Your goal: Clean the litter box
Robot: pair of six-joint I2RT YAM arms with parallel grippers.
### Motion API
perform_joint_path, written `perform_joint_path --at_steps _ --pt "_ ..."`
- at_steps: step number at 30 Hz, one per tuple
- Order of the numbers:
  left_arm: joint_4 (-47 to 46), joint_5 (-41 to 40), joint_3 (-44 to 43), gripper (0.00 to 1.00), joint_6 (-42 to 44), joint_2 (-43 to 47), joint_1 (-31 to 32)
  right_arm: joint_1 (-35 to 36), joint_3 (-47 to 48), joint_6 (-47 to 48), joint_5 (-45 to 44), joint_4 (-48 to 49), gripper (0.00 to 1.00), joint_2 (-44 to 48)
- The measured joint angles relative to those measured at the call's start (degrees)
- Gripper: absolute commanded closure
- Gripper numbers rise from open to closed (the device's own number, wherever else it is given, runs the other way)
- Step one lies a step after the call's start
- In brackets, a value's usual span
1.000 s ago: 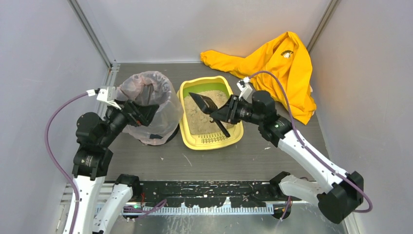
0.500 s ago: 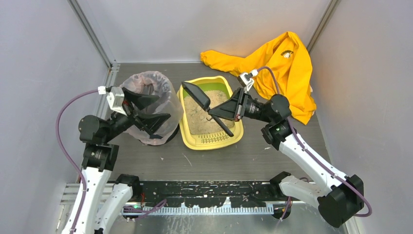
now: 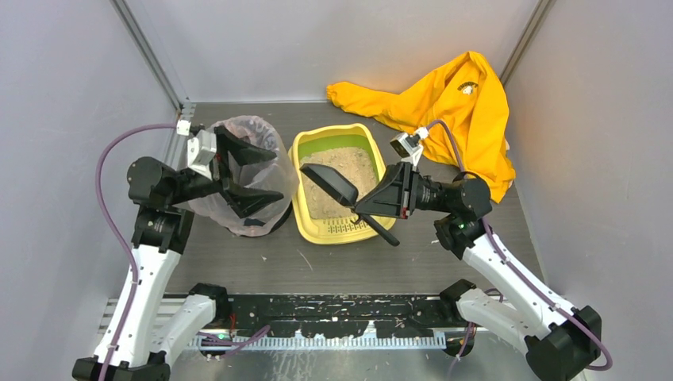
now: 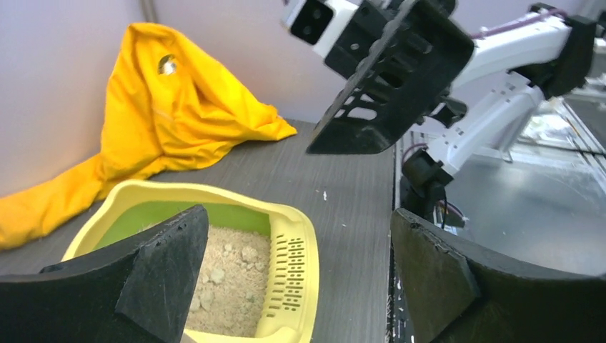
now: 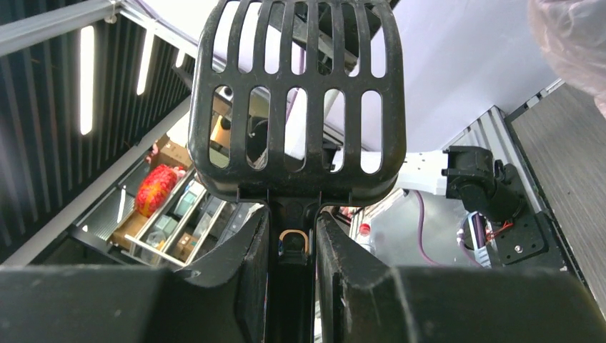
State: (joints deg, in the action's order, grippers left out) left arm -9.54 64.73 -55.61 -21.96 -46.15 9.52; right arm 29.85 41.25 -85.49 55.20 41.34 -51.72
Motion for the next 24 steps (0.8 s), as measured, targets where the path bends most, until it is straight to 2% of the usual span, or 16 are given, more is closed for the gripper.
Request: perform_joint_path --at_steps 4,10,16,23,24 --pt "2.2 3.2 -3.3 0.02 3.3 -0.9 3.7 0.0 -1.2 0.0 1.2 0.1 0.99 1.2" --pt "6.5 5.8 -4.7 0.02 8.9 -3.0 12.8 0.0 -2.1 0.1 2.6 -0.5 0.99 0.1" --pt "12.9 5.8 -8.1 0.02 14.9 -6.6 16.9 0.8 -2.2 2.0 3.1 -3.3 0.99 -0.4" --pt "16.4 5.4 -10.5 0.14 18.5 -11.1 18.3 2.1 -2.2 4.8 2.2 -7.8 0.99 -0.9" --pt "16.7 5.3 -10.8 0.18 19.0 -11.8 18.7 2.3 -2.2 5.1 2.0 -8.3 0.99 -0.9"
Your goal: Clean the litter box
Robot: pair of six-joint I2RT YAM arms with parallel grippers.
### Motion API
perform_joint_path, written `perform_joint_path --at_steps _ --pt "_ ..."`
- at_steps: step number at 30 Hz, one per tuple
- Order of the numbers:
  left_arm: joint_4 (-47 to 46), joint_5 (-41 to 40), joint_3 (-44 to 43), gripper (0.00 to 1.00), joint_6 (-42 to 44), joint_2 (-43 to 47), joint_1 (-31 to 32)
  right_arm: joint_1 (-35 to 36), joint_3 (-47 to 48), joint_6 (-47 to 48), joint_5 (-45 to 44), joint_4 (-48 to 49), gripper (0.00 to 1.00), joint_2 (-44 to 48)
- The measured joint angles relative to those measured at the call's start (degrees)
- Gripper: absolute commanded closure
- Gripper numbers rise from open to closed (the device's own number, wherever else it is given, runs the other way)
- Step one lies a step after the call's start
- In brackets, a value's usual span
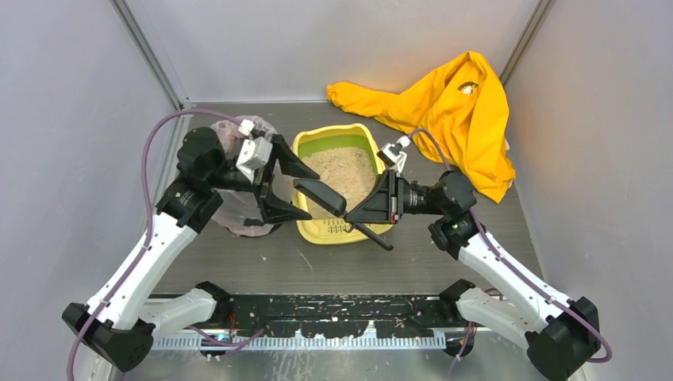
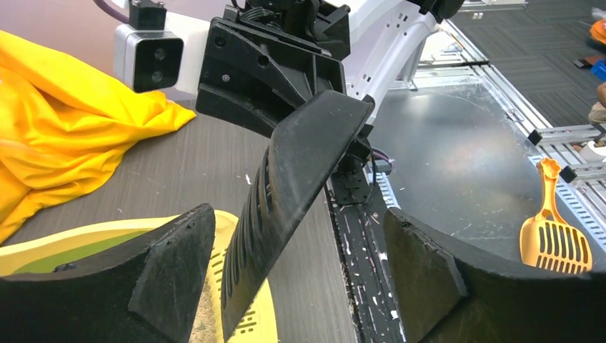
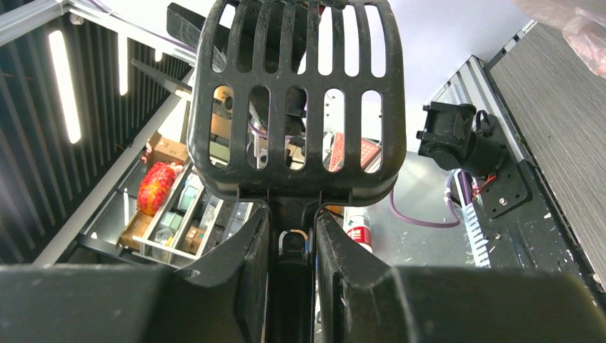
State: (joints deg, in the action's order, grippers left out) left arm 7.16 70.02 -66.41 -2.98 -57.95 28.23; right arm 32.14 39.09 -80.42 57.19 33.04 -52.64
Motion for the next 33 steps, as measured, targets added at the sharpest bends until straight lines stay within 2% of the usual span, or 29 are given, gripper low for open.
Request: perform_joint_path --at_steps 1,2,4,5,6,9,10,15,17,20,25,27,28,33 --pt "0.2 -0.2 -0.1 0.26 0.3 -0.6 0.3 0.1 0.0 0.3 -0.2 -0.4 0.99 0.0" --pt "0.4 -0.2 -0.2 0.42 0.7 -1.5 1.0 0.3 0.0 0.7 -0.3 -1.0 0.99 0.0" --pt "0.7 -0.4 -0.2 0.82 0.7 -2.1 1.5 0.6 0.0 1.1 -0.6 -2.1 0.99 0.0" --pt "0.9 -0.9 -0.2 0.97 0.8 -2.6 1.8 0.7 0.0 1.2 -0.4 -2.6 0.99 0.0" --pt "0.9 -1.9 -0.3 1.0 1.5 -3.0 2.0 0.8 0.0 1.2 -0.1 -3.1 0.99 0.1" --pt "0.9 -4.6 -0.3 1.0 3.6 -3.7 2.8 1.8 0.0 0.7 -0.3 -4.5 0.99 0.3" --pt "1.0 -5.0 -0.3 1.0 3.9 -3.7 3.0 1.8 0.0 0.7 -0.3 -5.1 0.95 0.4" --pt "2.8 -8.3 -0.3 1.0 4.4 -2.8 3.5 1.8 0.1 2.1 -1.3 -7.1 0.49 1.1" --pt "4.7 -10.9 -0.2 1.0 3.7 -2.0 3.7 1.7 0.7 4.3 -2.4 -8.9 0.37 1.5" --pt "5.6 -15.8 0.0 1.0 1.9 -0.9 3.7 1.5 4.1 12.7 -6.6 -18.4 0.26 3.1" --pt "5.5 -24.8 2.8 1.0 -3.3 0.8 3.7 1.5 10.9 28.2 -20.4 -35.5 0.14 9.2" --pt "5.6 -28.6 3.4 1.0 -6.6 0.8 3.7 1.5 11.8 33.1 -27.7 -39.5 0.02 13.2" --pt "5.6 -30.5 3.6 1.0 -8.7 0.7 3.7 1.5 11.8 35.3 -31.6 -41.1 0.01 15.4" --pt "2.6 -36.3 5.1 1.0 -21.2 -0.1 3.7 1.4 11.6 43.2 -45.1 -45.2 0.03 23.2"
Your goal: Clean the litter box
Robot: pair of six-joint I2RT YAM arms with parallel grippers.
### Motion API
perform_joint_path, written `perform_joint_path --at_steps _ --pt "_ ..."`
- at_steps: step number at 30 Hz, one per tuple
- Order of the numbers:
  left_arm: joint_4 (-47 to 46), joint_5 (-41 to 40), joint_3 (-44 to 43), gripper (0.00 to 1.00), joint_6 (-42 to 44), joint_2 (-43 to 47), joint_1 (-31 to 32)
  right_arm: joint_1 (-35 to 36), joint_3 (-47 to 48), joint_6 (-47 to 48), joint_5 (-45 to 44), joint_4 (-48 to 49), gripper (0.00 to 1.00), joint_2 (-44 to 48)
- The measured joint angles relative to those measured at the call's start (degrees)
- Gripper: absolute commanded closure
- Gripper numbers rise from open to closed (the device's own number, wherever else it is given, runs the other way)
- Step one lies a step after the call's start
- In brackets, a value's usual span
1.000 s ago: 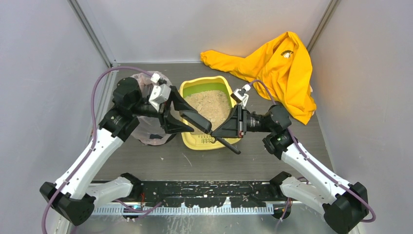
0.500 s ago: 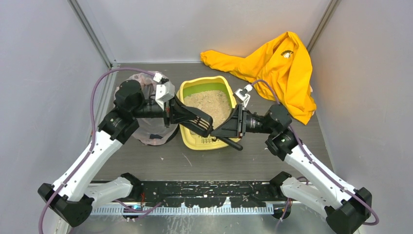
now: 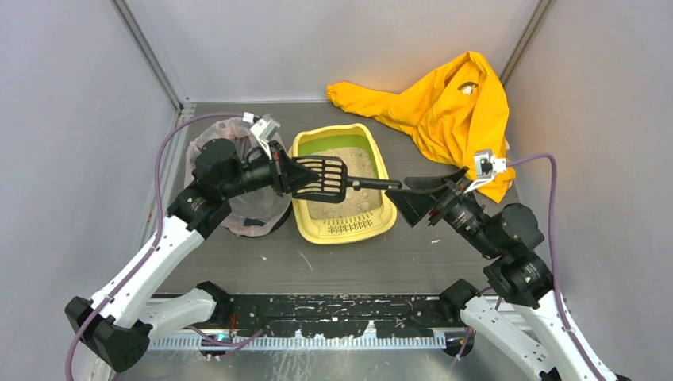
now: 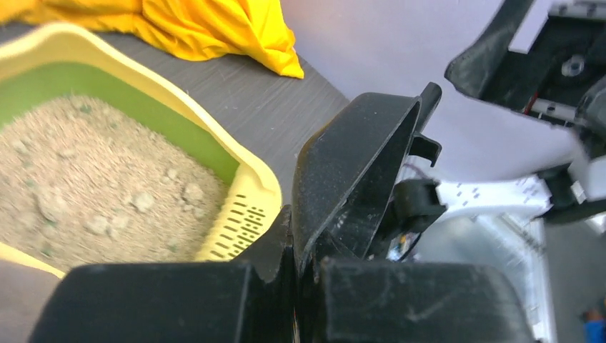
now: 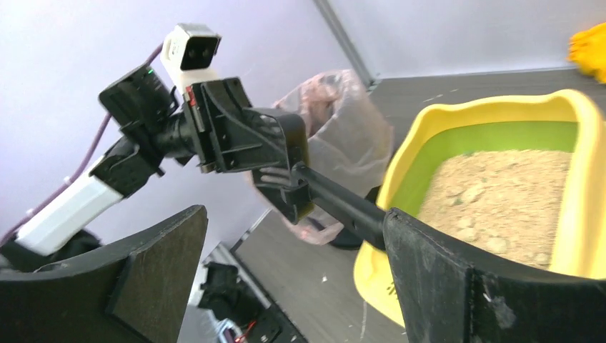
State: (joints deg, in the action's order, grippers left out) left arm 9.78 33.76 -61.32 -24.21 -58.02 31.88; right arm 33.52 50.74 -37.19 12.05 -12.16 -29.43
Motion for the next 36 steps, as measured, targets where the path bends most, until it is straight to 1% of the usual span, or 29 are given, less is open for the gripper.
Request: perform_joint_path --at_steps 3,5,8,11,14,17,22,27,32,36 --pt "-0.7 -3.4 1.4 1.0 -9.0 0.0 0.0 0.0 -0.2 3.1 -4.6 -1.0 0.04 0.9" --pt "-0.2 -5.2 1.4 1.0 -13.1 0.1 0.0 0.0 -0.9 4.4 -6.6 -1.5 0.05 0.9" --pt "0.4 -6.3 1.4 1.0 -17.8 1.1 0.0 0.0 -3.0 5.9 -8.8 -1.7 0.06 1.1" --pt "0.4 -6.3 1.3 1.0 -20.5 2.8 0.0 0.0 -4.2 6.7 -9.4 -1.6 0.05 0.9" --pt "0.3 -5.5 1.3 1.0 -22.2 4.7 0.0 0.0 -4.3 6.9 -8.5 0.2 0.09 0.1" --pt "0.3 -5.0 1.3 1.0 -23.1 5.7 0.0 0.0 -4.3 7.0 -5.4 3.4 0.14 -2.1" --pt "0.4 -4.6 1.5 1.0 -23.4 5.8 0.0 0.0 -4.3 7.4 1.4 7.9 0.16 -6.9" --pt "0.4 -4.6 1.9 1.0 -23.3 5.8 0.0 0.0 -4.2 7.3 7.4 11.5 0.17 -9.5" --pt "0.3 -5.3 2.2 1.0 -23.1 6.4 0.0 0.0 -4.2 7.3 10.6 15.7 0.17 -7.7" --pt "-0.5 -5.5 3.3 1.0 -23.4 7.6 0.0 0.0 -4.2 7.3 11.4 18.7 0.17 -5.2"
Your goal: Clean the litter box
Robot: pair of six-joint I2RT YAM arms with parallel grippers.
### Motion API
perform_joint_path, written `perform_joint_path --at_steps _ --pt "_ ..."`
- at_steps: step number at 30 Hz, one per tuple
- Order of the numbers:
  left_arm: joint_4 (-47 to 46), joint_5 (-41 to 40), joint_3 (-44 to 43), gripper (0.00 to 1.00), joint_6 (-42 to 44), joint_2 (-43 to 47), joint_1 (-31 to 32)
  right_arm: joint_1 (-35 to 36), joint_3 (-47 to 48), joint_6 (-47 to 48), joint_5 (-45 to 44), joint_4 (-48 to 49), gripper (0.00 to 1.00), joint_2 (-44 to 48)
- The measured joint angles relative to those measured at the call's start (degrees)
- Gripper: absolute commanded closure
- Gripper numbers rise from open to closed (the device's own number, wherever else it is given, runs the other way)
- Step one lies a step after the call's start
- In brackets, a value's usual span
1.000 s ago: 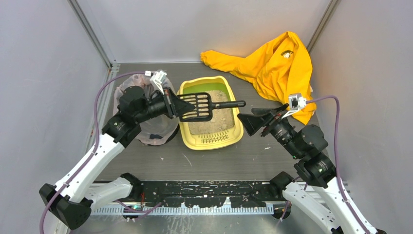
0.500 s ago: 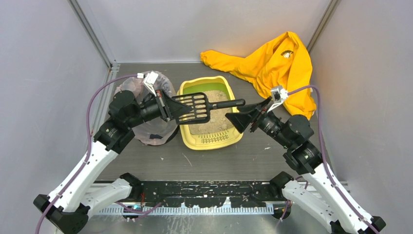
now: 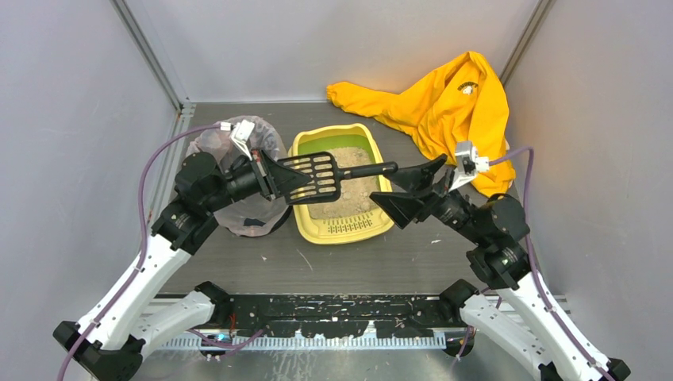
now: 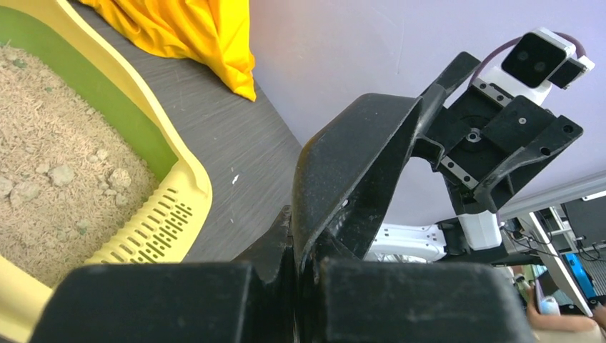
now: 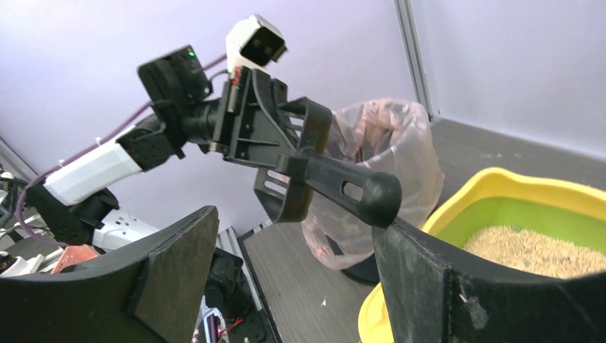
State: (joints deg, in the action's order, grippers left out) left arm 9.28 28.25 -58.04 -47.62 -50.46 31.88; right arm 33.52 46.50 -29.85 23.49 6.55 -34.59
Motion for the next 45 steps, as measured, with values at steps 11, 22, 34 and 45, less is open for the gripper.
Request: perform_joint_path --at_steps 11,22,34,45 --pt "-9.1 2.6 3.4 1.0 -4.5 0.0 0.0 0.0 -0.6 -0.2 0.1 6.3 0.17 -0.9" --pt "-11.2 3.8 3.5 1.0 -6.0 0.6 0.0 0.0 -0.5 0.1 0.1 8.7 0.17 -5.7" --pt "-11.1 3.8 5.8 1.0 -5.9 1.3 0.0 0.0 1.5 0.5 0.6 9.8 0.24 -8.4" --pt "-10.9 2.8 5.9 1.0 -5.3 1.3 -0.1 0.3 2.0 -0.6 2.7 10.1 0.99 -8.0"
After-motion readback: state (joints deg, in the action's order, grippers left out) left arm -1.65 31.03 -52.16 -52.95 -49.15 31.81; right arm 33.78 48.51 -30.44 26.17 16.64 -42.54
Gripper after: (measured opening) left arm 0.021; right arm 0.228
